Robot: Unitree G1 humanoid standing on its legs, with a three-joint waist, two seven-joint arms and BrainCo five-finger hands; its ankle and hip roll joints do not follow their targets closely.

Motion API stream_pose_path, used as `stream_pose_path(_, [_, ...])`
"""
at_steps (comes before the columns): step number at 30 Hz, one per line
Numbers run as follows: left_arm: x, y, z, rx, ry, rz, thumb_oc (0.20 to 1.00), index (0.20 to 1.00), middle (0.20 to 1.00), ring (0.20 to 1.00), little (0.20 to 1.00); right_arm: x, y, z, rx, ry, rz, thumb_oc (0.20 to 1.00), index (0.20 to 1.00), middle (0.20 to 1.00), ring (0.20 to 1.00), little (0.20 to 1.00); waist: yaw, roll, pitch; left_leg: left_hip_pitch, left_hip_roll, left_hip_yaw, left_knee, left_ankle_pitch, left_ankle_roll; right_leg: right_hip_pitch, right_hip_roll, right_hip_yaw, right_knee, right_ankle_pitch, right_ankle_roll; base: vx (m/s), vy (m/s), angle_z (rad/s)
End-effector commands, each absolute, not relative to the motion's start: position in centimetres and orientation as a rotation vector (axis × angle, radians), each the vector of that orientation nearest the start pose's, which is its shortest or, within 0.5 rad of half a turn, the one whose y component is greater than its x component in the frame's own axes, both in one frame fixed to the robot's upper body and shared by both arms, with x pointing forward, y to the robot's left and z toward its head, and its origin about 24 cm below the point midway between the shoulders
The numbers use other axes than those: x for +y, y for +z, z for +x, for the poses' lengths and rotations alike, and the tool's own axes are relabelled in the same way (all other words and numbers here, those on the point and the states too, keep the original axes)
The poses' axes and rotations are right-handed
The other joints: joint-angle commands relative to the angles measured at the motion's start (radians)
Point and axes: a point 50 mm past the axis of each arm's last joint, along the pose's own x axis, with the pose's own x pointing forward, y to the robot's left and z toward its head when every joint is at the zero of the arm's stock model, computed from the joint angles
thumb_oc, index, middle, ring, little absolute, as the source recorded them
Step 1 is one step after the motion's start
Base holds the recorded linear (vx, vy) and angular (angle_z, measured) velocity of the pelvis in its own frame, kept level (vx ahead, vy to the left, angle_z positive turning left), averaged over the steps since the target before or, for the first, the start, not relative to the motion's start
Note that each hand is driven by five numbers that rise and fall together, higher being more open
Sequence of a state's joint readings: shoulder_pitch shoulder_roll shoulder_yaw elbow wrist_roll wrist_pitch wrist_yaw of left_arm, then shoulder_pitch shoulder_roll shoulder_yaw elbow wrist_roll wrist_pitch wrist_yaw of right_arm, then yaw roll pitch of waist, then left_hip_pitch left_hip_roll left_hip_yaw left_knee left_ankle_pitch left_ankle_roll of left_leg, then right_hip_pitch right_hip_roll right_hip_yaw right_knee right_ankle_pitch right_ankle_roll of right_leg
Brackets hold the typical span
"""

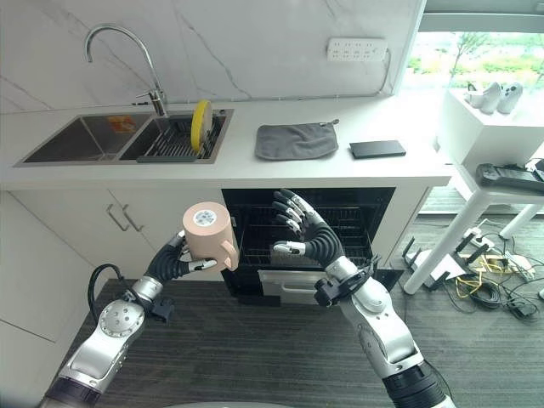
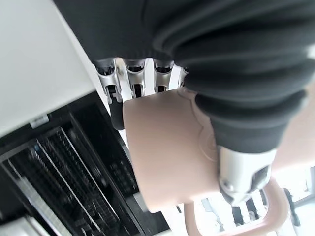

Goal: Place the dishes in the dishwasher.

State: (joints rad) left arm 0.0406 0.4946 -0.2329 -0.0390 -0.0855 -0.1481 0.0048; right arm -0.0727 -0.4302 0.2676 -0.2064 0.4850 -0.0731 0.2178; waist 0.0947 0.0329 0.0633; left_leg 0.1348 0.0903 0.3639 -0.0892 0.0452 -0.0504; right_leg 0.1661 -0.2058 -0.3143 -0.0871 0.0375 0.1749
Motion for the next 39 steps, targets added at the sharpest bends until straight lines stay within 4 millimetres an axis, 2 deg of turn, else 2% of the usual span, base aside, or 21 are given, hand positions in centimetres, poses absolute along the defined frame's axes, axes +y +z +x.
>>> stream_pose_path(1, [18.5,10.2,25.7,-0.336,-0.172,0.473,0.200,0.200,0.200,0.200,0.200,-12.5,13.7,25.2,-0.380,0.589,0.051,1.000,1.000,1.000,1.000,1.000,0.028,-0.023,0.001,-0.001,0.021,-0.040,0.099,-0.073,0.012,-0.028,-0.037,-0.055,0.083,-0.018,-0.014,0.00,-0.012,0.05])
stream_pose_path(10, [18.2,11.1,25.8,-0.438,-0.059,0.498,0.200,0.200,0.200,0.200,0.200,-11.6,13.9,25.4,-0.368,0.601,0.022,1.000,1.000,1.000,1.000,1.000,0.044,-0.033,0.004,0.001,0.018,-0.057,0.097,-0.076,0.009,-0.017,-0.032,-0.053,0.076,-0.021,-0.020,0.01,-0.004,0.04])
stream_pose_path(26, [16.3,11.6,26.2,-0.499,-0.075,0.579,0.200,0.200,0.200,0.200,0.200,-10.6,14.6,25.9,-0.368,0.659,-0.060,1.000,1.000,1.000,1.000,1.000,0.061,-0.038,0.007,0.007,0.006,-0.094,0.100,-0.088,0.009,0.001,-0.031,-0.041,0.071,-0.029,-0.022,0.01,0.006,0.06])
stream_pose_path(30, [15.9,12.1,26.5,-0.542,-0.051,0.679,0.200,0.200,0.200,0.200,0.200,-10.1,15.4,26.2,-0.399,0.685,-0.133,1.000,1.000,1.000,1.000,1.000,0.071,-0.042,0.003,0.012,0.002,-0.106,0.096,-0.091,0.008,0.009,-0.030,-0.037,0.066,-0.030,-0.021,0.01,0.010,0.06])
stream_pose_path(39, [14.4,12.0,27.1,-0.535,-0.077,0.657,0.200,0.200,0.200,0.200,0.200,-8.8,16.7,26.9,-0.441,0.692,-0.193,1.000,1.000,1.000,1.000,1.000,0.079,-0.047,0.000,0.016,-0.005,-0.119,0.102,-0.097,0.007,0.020,-0.027,-0.031,0.063,-0.033,-0.025,0.02,0.005,0.08])
